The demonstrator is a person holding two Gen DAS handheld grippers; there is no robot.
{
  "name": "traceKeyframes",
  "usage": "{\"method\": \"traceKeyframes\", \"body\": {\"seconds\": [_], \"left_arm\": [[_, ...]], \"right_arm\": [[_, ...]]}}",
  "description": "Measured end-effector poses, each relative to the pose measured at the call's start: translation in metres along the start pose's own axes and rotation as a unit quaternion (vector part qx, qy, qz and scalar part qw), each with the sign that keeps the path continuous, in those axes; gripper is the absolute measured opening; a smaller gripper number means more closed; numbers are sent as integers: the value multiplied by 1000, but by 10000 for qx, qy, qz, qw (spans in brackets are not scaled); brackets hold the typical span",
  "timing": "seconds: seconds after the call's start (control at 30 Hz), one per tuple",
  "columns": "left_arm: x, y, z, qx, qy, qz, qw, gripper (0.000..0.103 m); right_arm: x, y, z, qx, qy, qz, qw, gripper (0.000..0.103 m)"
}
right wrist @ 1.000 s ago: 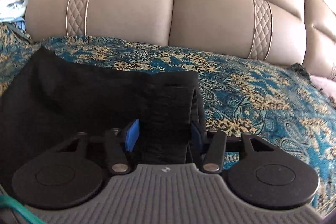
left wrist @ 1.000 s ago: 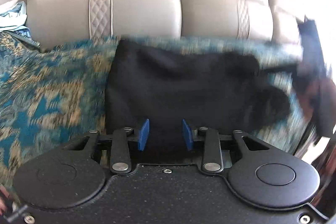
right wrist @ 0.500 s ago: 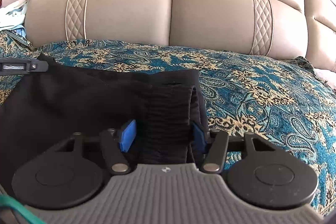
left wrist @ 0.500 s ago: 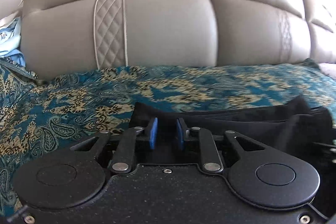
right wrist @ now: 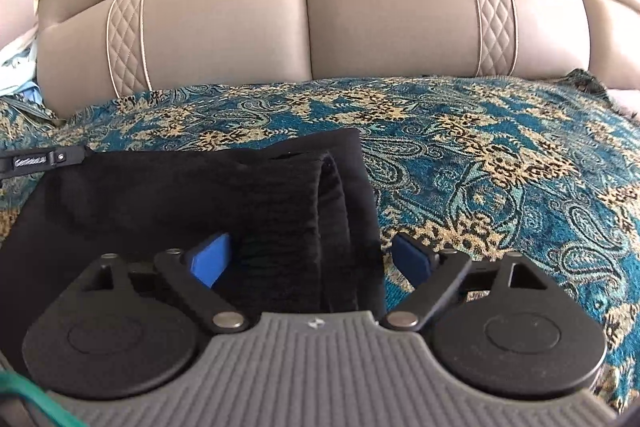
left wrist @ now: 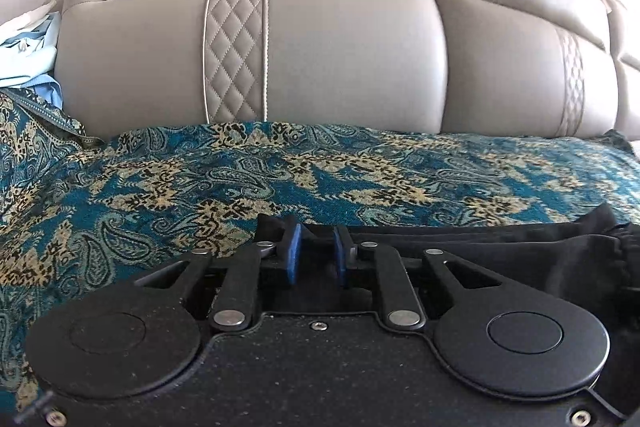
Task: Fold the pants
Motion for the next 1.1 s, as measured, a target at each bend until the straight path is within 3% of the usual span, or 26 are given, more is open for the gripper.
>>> {"method": "traceKeyframes", "body": {"seconds": [0.2,0.37,0.47,0.7,0.97,1.1], "left_arm": [[-16,31,-3,23,3,61,10000,35],[-24,45,15,-544,471,659,9952,35],[-24,47,19,-658,605,899,9919,35],[-34,29,22,-773,1225,947,9849,36],[-49,30,28,-929,1907,1357,9678,36],[-50,30,30,-886,1981,1475,9650,38]], "right_arm": [[11,-3,-8,32,74,-269,9996,102],[21,-13,-3,-174,-135,-654,9976,103],[18,-13,-4,-155,-131,-804,9966,96],[9,-16,-8,-63,-258,-1095,9936,75],[8,-18,-9,-59,-473,-1270,9908,67],[8,-17,-9,-46,-546,-1289,9901,64]]}}
Point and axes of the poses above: each gripper's, at about its wrist camera, not at the fingertips, and y roughly against the way its jaws point, x to its right, z to its underside, the point moved 10 cm from there along -y, roughly the way its jaws point, and after that the axes turned 14 degrees about x, right-handed, at the moved point
